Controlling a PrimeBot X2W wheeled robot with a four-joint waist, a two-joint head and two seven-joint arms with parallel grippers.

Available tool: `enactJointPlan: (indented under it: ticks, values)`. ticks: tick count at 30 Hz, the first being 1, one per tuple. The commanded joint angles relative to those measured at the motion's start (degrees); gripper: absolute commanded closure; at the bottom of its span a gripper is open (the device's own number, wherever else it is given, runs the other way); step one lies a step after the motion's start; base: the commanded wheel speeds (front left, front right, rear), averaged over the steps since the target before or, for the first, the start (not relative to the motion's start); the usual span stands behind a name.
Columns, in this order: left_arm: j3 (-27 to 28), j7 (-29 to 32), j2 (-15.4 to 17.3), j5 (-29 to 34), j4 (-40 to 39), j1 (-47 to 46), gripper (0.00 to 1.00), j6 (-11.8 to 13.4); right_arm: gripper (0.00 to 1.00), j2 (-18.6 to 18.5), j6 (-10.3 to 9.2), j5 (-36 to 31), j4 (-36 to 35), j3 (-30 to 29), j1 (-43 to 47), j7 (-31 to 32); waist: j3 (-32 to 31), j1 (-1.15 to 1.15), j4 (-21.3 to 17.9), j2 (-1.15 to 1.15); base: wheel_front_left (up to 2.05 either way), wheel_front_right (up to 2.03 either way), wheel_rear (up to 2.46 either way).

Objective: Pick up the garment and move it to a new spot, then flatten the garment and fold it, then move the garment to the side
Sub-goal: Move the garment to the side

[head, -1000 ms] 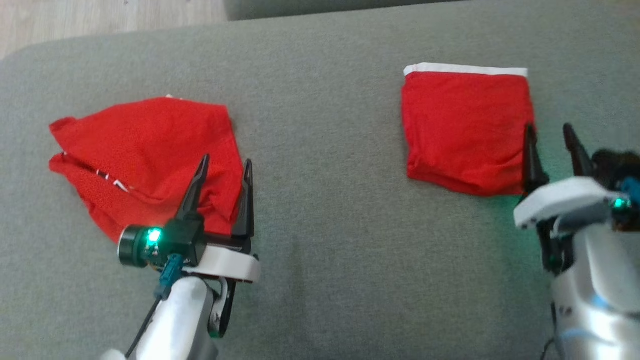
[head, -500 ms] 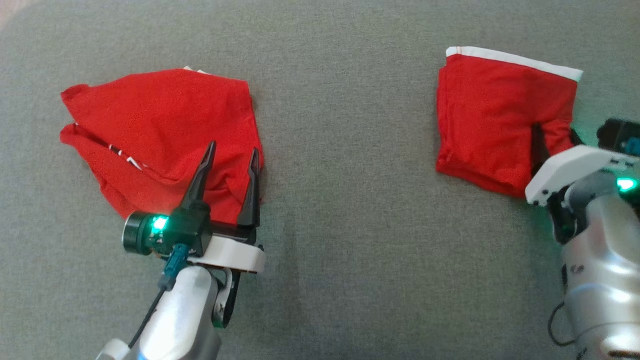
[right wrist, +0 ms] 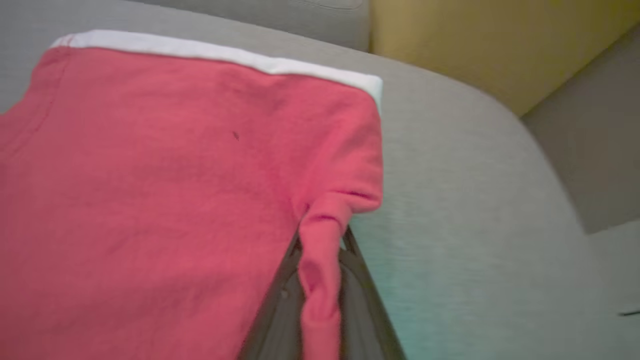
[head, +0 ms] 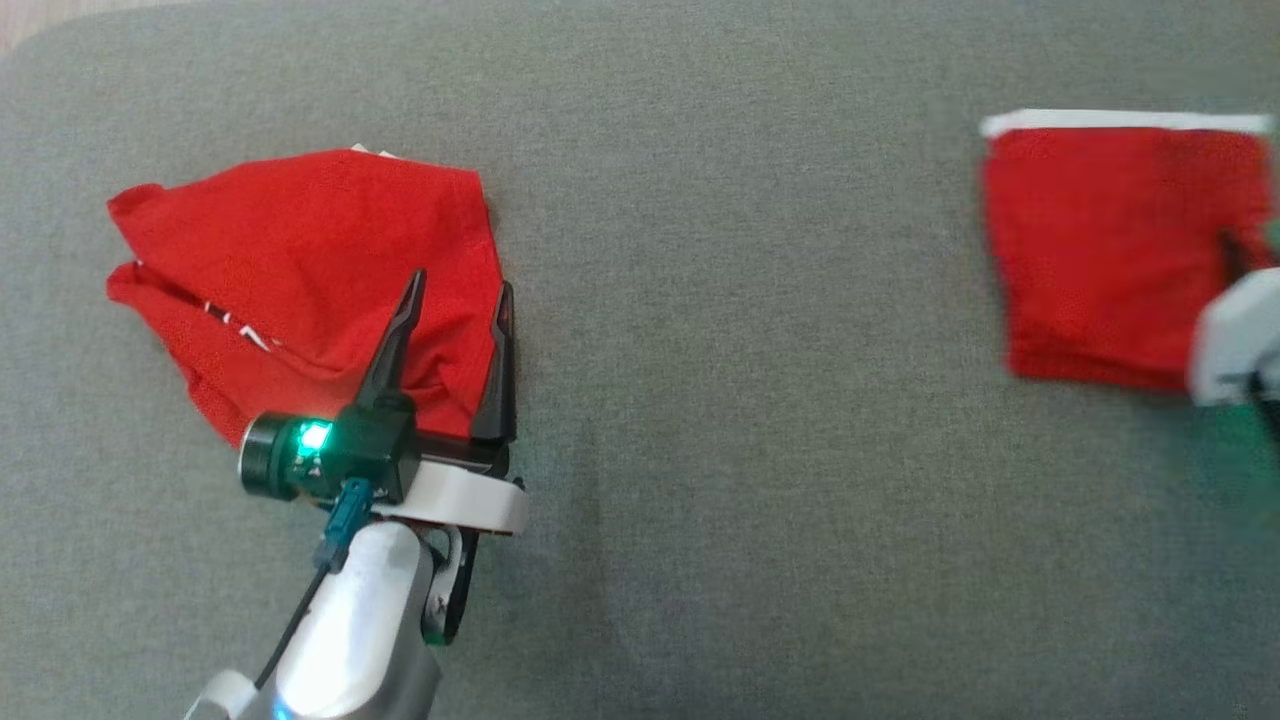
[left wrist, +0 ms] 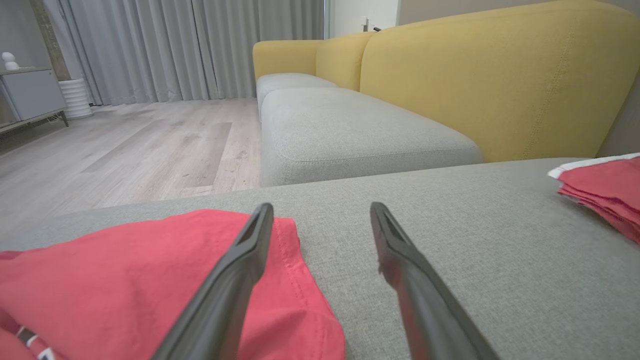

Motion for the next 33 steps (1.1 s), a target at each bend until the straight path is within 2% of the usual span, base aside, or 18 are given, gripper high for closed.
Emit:
enactJointPlan:
  ticks: [1, 6, 9, 15, 24, 25, 26, 27, 33]
  values:
    - [2.1, -0.3, 0.1, -0.2, -1.9, -1.9, 0.0, 0.3, 1.0, -5.2, -0.11, -1.1, -1.9, 2.7, -1.6, -0.8, 0.3, 0.0, 0.0, 0.0, 0.0, 0.0, 0.0]
    - [1.6, -0.3, 0.1, -0.7, -2.5, -2.6, 0.0, 0.3, 1.0, -16.1, -0.11, -3.9, -0.3, 4.9, -1.9, -1.1, 1.5, 0.0, 1.0, 0.0, 0.0, 0.0, 0.0]
    - [1.6, -0.3, 0.1, -0.8, -2.7, -2.8, 0.0, 0.4, 1.0, -19.9, -0.11, -4.4, 1.8, 4.6, -2.3, -2.0, 2.4, 0.0, 1.7, 0.0, 0.0, 0.0, 0.0]
    - [1.9, -0.3, 0.1, -0.7, -2.7, -3.0, 0.0, 0.4, 1.0, -21.7, -0.11, -5.6, 4.5, 2.5, -3.9, -3.7, 3.3, 0.0, 2.6, 0.0, 0.0, 0.0, 0.0]
    - [2.5, -0.3, 0.1, -0.2, -2.6, -3.2, 0.0, 0.2, 1.0, -20.6, -0.11, -9.1, 7.8, -2.0, -5.8, -5.1, 3.7, 0.0, 2.8, 0.0, 0.0, 0.0, 0.0]
    - [2.6, -0.3, 0.1, -0.1, -2.6, -3.1, 0.0, 0.2, 0.87, -20.4, -0.11, -9.6, 8.0, -2.6, -5.9, -5.2, 3.7, 0.0, 2.8, 0.0, 0.0, 0.0, 0.0]
    - [2.7, -0.3, 0.1, 0.0, -2.5, -3.1, 0.0, 0.1, 0.07, -20.0, -0.11, -10.0, 8.0, -3.3, -6.1, -5.6, 3.6, 0.0, 2.7, 0.0, 0.0, 0.0, 0.0]
    - [2.8, -0.3, 0.1, 0.1, -2.4, -3.0, 0.0, 0.1, 0.0, -19.6, -0.11, -10.3, 7.9, -4.2, -6.3, -6.0, 3.4, 0.0, 2.6, 0.0, 0.0, 0.0, 0.0]
    - [3.1, -0.3, 0.1, 0.1, -2.0, -2.2, 0.0, 0.0, 0.0, -15.9, -0.11, -12.2, 6.7, -8.0, -7.1, -7.7, 0.9, 0.0, 1.7, 0.0, 0.0, 0.0, 0.0]
